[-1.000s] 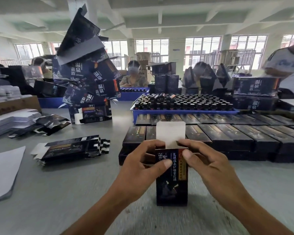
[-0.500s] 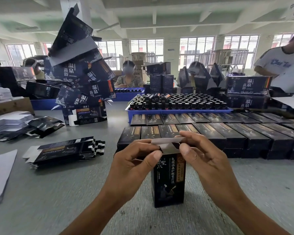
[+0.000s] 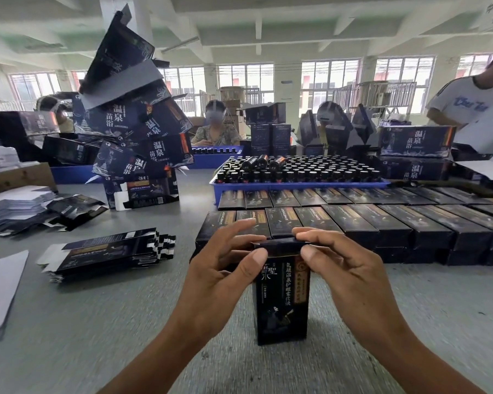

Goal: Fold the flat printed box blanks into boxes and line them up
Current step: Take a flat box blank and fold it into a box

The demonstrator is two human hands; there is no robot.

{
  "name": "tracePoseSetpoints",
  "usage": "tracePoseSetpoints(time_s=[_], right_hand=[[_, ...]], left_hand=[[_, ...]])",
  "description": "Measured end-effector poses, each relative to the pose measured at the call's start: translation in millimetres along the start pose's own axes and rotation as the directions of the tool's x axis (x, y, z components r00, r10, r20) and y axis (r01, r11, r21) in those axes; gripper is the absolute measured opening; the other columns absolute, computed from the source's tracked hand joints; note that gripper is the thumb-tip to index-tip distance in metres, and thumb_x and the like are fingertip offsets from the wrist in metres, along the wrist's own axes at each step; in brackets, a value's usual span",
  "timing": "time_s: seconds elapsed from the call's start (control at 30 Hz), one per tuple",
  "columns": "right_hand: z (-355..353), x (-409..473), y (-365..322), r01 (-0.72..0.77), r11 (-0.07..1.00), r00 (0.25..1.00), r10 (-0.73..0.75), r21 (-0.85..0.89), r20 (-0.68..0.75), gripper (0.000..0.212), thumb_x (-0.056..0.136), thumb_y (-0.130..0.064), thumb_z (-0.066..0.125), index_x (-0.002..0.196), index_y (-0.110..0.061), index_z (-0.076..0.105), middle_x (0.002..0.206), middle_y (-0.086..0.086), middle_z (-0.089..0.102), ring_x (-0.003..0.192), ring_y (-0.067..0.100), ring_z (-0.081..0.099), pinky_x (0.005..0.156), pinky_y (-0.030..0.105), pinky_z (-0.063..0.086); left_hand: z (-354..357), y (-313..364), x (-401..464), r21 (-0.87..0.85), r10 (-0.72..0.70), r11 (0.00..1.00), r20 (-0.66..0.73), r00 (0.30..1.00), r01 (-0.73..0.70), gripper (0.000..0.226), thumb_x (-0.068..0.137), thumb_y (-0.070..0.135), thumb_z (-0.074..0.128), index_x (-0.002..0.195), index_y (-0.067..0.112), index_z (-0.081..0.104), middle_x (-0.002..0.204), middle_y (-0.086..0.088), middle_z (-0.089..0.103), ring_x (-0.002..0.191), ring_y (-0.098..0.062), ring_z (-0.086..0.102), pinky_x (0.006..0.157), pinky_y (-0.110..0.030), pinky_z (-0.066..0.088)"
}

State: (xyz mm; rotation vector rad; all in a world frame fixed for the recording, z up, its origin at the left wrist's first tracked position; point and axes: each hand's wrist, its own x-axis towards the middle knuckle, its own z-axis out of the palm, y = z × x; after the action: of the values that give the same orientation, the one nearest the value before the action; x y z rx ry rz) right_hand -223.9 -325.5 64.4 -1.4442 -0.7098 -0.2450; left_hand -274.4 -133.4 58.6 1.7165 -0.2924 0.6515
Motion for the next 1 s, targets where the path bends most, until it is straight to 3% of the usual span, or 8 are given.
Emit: tracePoseSetpoints(time_s=[0.13, 0.27, 0.37, 0.5, 0.7, 0.77, 0.9, 1.0], right_hand=[[-0.9, -0.4, 1.9, 0.008, 0.999, 1.0, -0.008, -0.039, 0.012, 0.031, 0.094, -0.008, 0.063, 0.101, -0.036, 0.075, 0.109, -0.016, 0.074, 0.105, 0.003, 0.068, 0.082, 0.011, 0.052], [-1.6, 0.1, 4.3, 0.037, 0.996, 0.999, -0.036, -0.086, 0.015, 0.028, 0.095, -0.011, 0.063, 0.1, -0.036, 0.075, 0.113, -0.017, 0.072, 0.11, 0.004, 0.067, 0.086, 0.016, 0.054], [-2.3, 1.4, 5.6, 0.067, 0.984, 0.998, -0.065, -0.164, 0.021, 0.013, 0.09, -0.031, 0.064, 0.097, -0.033, 0.075, 0.119, -0.019, 0.069, 0.113, 0.006, 0.065, 0.085, 0.025, 0.057], [-1.7, 0.9, 6.3, 0.122, 0.967, 0.992, -0.123, -0.225, 0.008, 0.019, 0.084, -0.043, 0.064, 0.092, -0.029, 0.074, 0.12, -0.02, 0.068, 0.114, 0.007, 0.064, 0.085, 0.021, 0.056], [0.4, 0.9, 9.0, 0.074, 0.98, 0.997, -0.072, -0.186, 0.016, 0.015, 0.082, -0.046, 0.064, 0.088, -0.034, 0.072, 0.121, -0.019, 0.069, 0.113, 0.008, 0.066, 0.088, 0.035, 0.056], [0.8, 1.3, 8.6, 0.059, 0.981, 0.998, -0.056, -0.185, 0.025, 0.016, 0.082, -0.047, 0.063, 0.088, -0.035, 0.071, 0.119, -0.021, 0.069, 0.11, 0.006, 0.066, 0.087, 0.033, 0.056], [0.4, 0.9, 8.8, 0.053, 0.97, 0.999, -0.049, -0.239, 0.022, 0.015, 0.083, -0.05, 0.061, 0.092, -0.041, 0.068, 0.106, -0.022, 0.07, 0.097, 0.002, 0.067, 0.076, 0.015, 0.053], [1.0, 1.3, 9.3, 0.049, 0.97, 0.999, -0.045, -0.239, 0.02, 0.016, 0.084, -0.052, 0.061, 0.094, -0.043, 0.068, 0.099, -0.018, 0.071, 0.094, 0.003, 0.067, 0.078, 0.009, 0.049]], left_hand=[[1.0, -2.2, -1.6, 0.092, 0.087, 0.992, 0.015, 0.996, -0.088, 0.026, 0.096, 0.035, 0.061, 0.12, 0.036, 0.07, 0.118, 0.009, 0.069, 0.11, -0.016, 0.066, 0.081, -0.024, 0.057], [-0.1, -2.2, -1.1, 0.119, 0.135, 0.984, 0.013, 0.991, -0.135, 0.026, 0.095, 0.037, 0.063, 0.117, 0.028, 0.075, 0.12, 0.009, 0.069, 0.115, -0.017, 0.064, 0.082, -0.027, 0.058], [-2.2, -4.8, 0.3, 0.245, 0.259, 0.935, 0.024, 0.966, -0.257, 0.024, 0.095, 0.025, 0.064, 0.115, 0.017, 0.076, 0.119, 0.007, 0.07, 0.114, -0.016, 0.066, 0.078, -0.023, 0.058], [-3.0, -4.6, 1.1, 0.336, 0.354, 0.876, 0.039, 0.934, -0.346, 0.023, 0.094, 0.025, 0.069, 0.112, 0.013, 0.076, 0.118, 0.006, 0.07, 0.109, -0.011, 0.068, 0.074, -0.02, 0.057], [-1.1, -5.3, 1.4, 0.386, 0.405, 0.84, 0.023, 0.914, -0.382, 0.025, 0.095, 0.026, 0.064, 0.108, 0.011, 0.078, 0.117, 0.002, 0.07, 0.108, -0.012, 0.068, 0.072, -0.027, 0.06], [0.2, -6.3, 1.9, 0.396, 0.422, 0.83, 0.012, 0.906, -0.392, 0.024, 0.095, 0.025, 0.064, 0.107, 0.01, 0.078, 0.117, 0.001, 0.071, 0.108, -0.012, 0.068, 0.071, -0.027, 0.06], [2.4, -8.3, 2.7, 0.392, 0.427, 0.835, -0.021, 0.904, -0.386, 0.022, 0.095, 0.025, 0.066, 0.108, 0.011, 0.078, 0.117, 0.003, 0.071, 0.108, -0.009, 0.068, 0.075, -0.026, 0.059], [2.4, -10.2, 3.2, 0.394, 0.401, 0.846, -0.025, 0.916, -0.359, 0.021, 0.095, 0.024, 0.068, 0.109, 0.013, 0.078, 0.118, 0.005, 0.071, 0.109, -0.008, 0.067, 0.077, -0.024, 0.059]])
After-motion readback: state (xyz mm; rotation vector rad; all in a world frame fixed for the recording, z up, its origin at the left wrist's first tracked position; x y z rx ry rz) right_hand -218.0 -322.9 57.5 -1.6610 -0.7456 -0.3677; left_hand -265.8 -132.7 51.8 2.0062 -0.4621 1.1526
